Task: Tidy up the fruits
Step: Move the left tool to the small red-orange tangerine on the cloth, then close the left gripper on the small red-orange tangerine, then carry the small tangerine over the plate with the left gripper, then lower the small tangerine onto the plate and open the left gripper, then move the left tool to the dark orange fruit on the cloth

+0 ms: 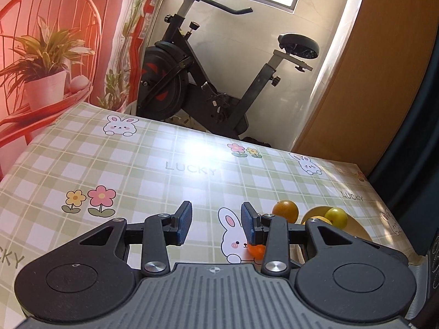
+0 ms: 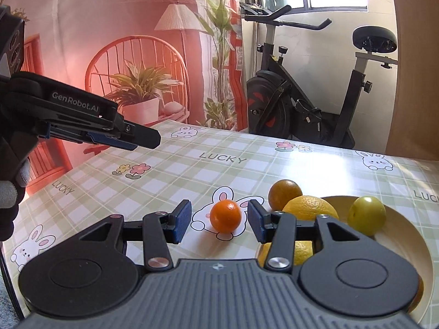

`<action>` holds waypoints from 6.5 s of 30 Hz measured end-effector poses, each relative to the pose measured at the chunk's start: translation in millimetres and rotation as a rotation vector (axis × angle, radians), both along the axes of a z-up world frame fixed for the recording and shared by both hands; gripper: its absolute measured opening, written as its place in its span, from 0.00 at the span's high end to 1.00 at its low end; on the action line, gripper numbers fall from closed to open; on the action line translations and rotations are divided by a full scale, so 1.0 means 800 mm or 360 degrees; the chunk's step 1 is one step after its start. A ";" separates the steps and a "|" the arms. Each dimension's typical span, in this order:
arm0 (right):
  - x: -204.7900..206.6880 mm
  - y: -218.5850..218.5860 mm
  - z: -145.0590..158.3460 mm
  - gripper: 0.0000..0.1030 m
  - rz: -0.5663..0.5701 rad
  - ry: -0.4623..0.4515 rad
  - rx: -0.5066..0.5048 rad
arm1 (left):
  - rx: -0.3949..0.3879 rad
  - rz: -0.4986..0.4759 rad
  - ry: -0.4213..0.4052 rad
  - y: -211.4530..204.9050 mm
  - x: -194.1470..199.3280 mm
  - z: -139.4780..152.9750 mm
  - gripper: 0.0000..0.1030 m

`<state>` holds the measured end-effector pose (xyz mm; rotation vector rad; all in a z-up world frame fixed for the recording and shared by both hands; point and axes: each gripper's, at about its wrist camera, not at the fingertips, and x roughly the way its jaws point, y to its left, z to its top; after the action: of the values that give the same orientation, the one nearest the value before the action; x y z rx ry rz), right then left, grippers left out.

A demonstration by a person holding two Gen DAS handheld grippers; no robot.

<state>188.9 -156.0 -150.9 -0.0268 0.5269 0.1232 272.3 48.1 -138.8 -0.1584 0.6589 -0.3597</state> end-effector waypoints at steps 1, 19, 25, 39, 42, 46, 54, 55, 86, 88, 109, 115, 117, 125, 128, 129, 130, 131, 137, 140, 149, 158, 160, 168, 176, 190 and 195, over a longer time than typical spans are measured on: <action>0.009 0.005 -0.005 0.53 -0.0007 0.0021 -0.0033 | -0.0024 0.0016 -0.0008 0.003 0.001 -0.002 0.60; 0.069 0.028 -0.050 0.53 -0.0057 0.0234 -0.0172 | -0.0191 -0.0164 0.0268 -0.023 0.049 -0.068 0.58; 0.068 0.025 -0.050 0.54 -0.0010 0.0225 -0.0144 | -0.0278 -0.0227 0.0378 -0.027 0.059 -0.087 0.51; 0.068 0.028 -0.059 0.59 0.0064 0.0246 -0.0100 | -0.0214 -0.0242 0.0390 -0.033 0.062 -0.095 0.62; 0.070 0.028 -0.060 0.59 0.0073 0.0255 -0.0100 | -0.0179 -0.0281 0.0377 -0.037 0.055 -0.091 0.62; 0.067 0.027 -0.058 0.60 0.0086 0.0246 -0.0070 | -0.0125 -0.0295 0.0322 -0.040 0.042 -0.082 0.63; 0.036 0.022 -0.039 0.65 0.0078 0.0162 0.0003 | -0.0018 -0.0334 0.0259 -0.056 0.014 -0.062 0.63; 0.033 0.020 -0.037 0.66 0.0077 0.0155 0.0012 | 0.0002 -0.0341 0.0260 -0.060 0.011 -0.062 0.63; 0.032 0.038 -0.054 0.62 0.0111 0.0228 -0.0155 | 0.0009 -0.0333 0.0340 -0.052 0.014 -0.084 0.63; 0.033 0.039 -0.056 0.62 0.0113 0.0229 -0.0159 | 0.0009 -0.0328 0.0337 -0.053 0.014 -0.085 0.63; -0.026 -0.007 -0.012 0.62 0.0011 -0.0034 -0.0009 | 0.0175 -0.0481 0.0110 -0.132 -0.037 -0.016 0.63; -0.054 -0.051 0.001 0.62 -0.0113 -0.0106 0.0059 | 0.0259 -0.0585 0.0071 -0.195 -0.045 -0.008 0.63; -0.063 -0.067 0.003 0.62 -0.0161 -0.0129 0.0080 | 0.0286 -0.0612 0.0061 -0.214 -0.044 -0.008 0.63; -0.072 -0.132 0.001 0.62 -0.0270 -0.0187 0.0117 | 0.0332 -0.0695 0.0062 -0.281 -0.030 -0.018 0.63; -0.074 -0.156 -0.004 0.62 -0.0313 -0.0197 0.0141 | 0.0359 -0.0724 0.0079 -0.306 -0.025 -0.026 0.63; -0.074 -0.164 -0.008 0.62 -0.0333 -0.0196 0.0153 | 0.0361 -0.0730 0.0086 -0.312 -0.023 -0.029 0.63; -0.074 -0.168 -0.010 0.62 -0.0346 -0.0193 0.0156 | 0.0363 -0.0736 0.0096 -0.316 -0.020 -0.032 0.62; -0.073 -0.174 -0.013 0.62 -0.0364 -0.0187 0.0156 | 0.0368 -0.0738 0.0094 -0.321 -0.019 -0.034 0.62; -0.062 -0.200 -0.017 0.62 -0.0443 -0.0150 0.0182 | 0.0354 -0.0702 0.0141 -0.333 -0.002 -0.042 0.62; -0.054 -0.204 -0.019 0.62 -0.0443 -0.0109 0.0168 | 0.0346 -0.0697 0.0178 -0.333 0.002 -0.047 0.61; -0.042 -0.213 -0.026 0.62 -0.0484 -0.0021 0.0223 | 0.0377 -0.0688 0.0194 -0.342 0.006 -0.057 0.62; -0.040 -0.213 -0.027 0.61 -0.0517 0.0015 0.0204 | 0.0338 -0.0705 0.0195 -0.340 0.008 -0.054 0.61; -0.045 -0.215 -0.026 0.61 -0.0512 -0.0030 0.0230 | 0.0323 -0.0711 0.0185 -0.337 0.006 -0.049 0.61; -0.066 -0.215 -0.020 0.59 -0.0430 -0.0172 0.0294 | 0.0198 -0.0654 0.0115 -0.287 0.009 -0.015 0.57; -0.072 -0.217 -0.019 0.59 -0.0399 -0.0211 0.0321 | 0.0146 -0.0504 0.0038 -0.206 0.024 0.021 0.57; -0.059 -0.197 0.022 0.58 -0.0428 -0.0132 0.0338 | 0.0014 -0.0310 0.0068 -0.110 0.063 0.026 0.56; -0.010 -0.162 0.036 0.56 -0.0233 -0.0034 0.0193 | -0.0042 -0.0286 0.0115 -0.104 0.077 0.008 0.47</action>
<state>181.1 -285.5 -122.1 0.1286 0.4978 0.0114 333.5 -35.5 -132.0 -0.1380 0.7420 -0.5373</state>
